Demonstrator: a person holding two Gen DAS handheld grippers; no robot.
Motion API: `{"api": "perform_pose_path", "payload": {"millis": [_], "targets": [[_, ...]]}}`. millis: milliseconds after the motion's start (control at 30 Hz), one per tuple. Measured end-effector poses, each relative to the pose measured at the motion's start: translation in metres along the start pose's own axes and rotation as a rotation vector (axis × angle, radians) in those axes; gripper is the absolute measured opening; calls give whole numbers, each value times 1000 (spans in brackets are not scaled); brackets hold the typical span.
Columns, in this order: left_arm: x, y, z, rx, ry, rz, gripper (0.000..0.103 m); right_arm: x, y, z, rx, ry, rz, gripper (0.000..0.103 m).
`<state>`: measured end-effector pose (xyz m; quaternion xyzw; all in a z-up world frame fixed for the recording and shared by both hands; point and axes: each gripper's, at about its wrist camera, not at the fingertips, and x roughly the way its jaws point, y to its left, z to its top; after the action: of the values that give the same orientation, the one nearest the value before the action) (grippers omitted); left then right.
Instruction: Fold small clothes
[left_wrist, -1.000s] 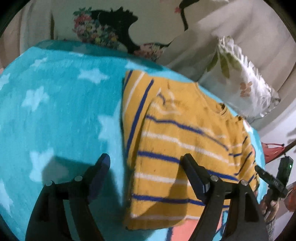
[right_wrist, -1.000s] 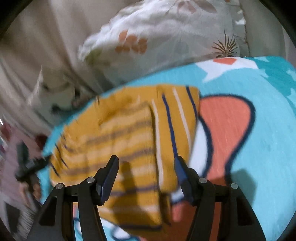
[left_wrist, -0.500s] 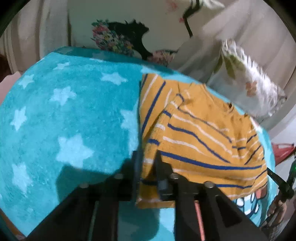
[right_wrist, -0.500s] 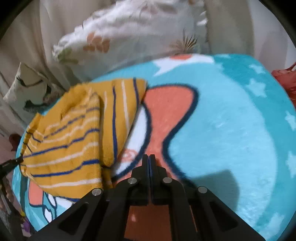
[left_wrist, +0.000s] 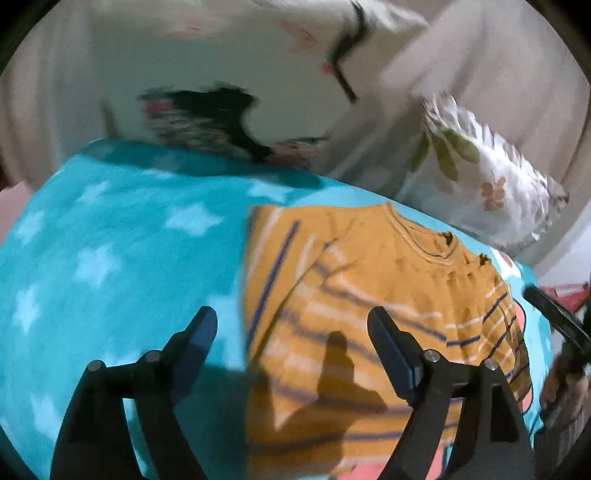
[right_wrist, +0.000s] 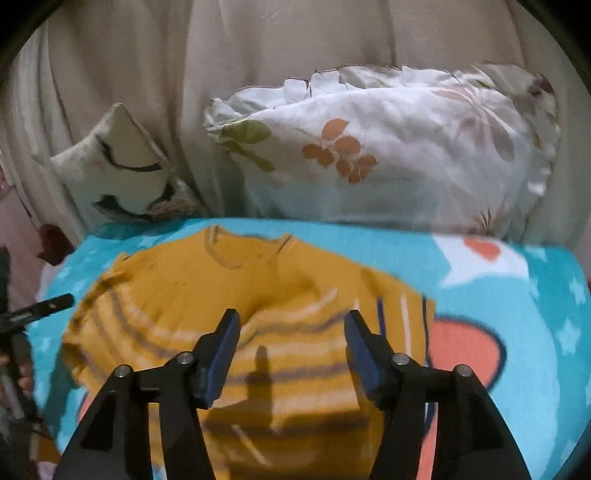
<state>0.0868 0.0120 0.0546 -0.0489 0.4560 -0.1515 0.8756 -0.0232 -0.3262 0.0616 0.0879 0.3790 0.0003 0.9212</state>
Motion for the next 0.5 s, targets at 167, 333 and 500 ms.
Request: {"api": "perform_pose_path", "payload": {"millis": [167,333,500], "targets": [[48,-16,19,78,79,-43,83,46,-16,8,-18,101,6,64],[64,-19,32,106,133,-33,6,64,-22,7,-21,176,91,6],[73,0,43,4,123,10,6,75,-43,12,54,165,41,6]]}}
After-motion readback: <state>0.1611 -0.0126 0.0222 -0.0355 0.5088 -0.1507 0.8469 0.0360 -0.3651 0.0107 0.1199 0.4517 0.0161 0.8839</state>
